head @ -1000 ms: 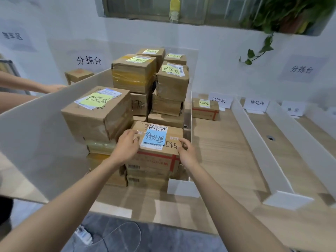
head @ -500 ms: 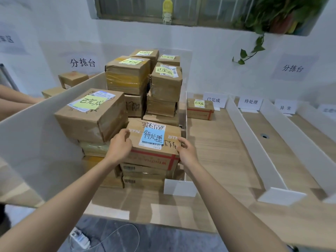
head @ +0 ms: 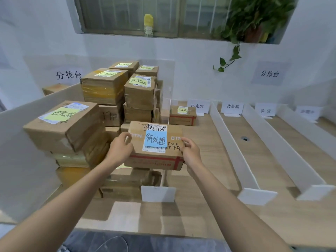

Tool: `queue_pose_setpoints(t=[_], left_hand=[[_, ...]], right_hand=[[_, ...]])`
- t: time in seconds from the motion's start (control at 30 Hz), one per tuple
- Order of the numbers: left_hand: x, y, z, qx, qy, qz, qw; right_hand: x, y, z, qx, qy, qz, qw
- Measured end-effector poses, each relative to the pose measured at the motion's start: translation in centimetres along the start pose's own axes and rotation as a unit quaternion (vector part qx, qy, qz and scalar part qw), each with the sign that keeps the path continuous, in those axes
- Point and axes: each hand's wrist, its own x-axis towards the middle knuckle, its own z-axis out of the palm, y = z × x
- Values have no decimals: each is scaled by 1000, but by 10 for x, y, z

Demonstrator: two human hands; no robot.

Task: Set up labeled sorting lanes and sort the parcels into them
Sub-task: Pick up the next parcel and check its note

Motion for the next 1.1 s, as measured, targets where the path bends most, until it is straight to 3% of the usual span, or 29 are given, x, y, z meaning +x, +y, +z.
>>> queue_pose_setpoints(t=[0.7, 1.1], left_hand=[[-28, 166, 224, -52, -84, 93, 991], [-4, 227, 321, -58, -118, 138, 982]], right_hand=[[27, -37, -278, 10, 130, -51, 990], [82, -34, -369, 19, 180, -47, 982]])
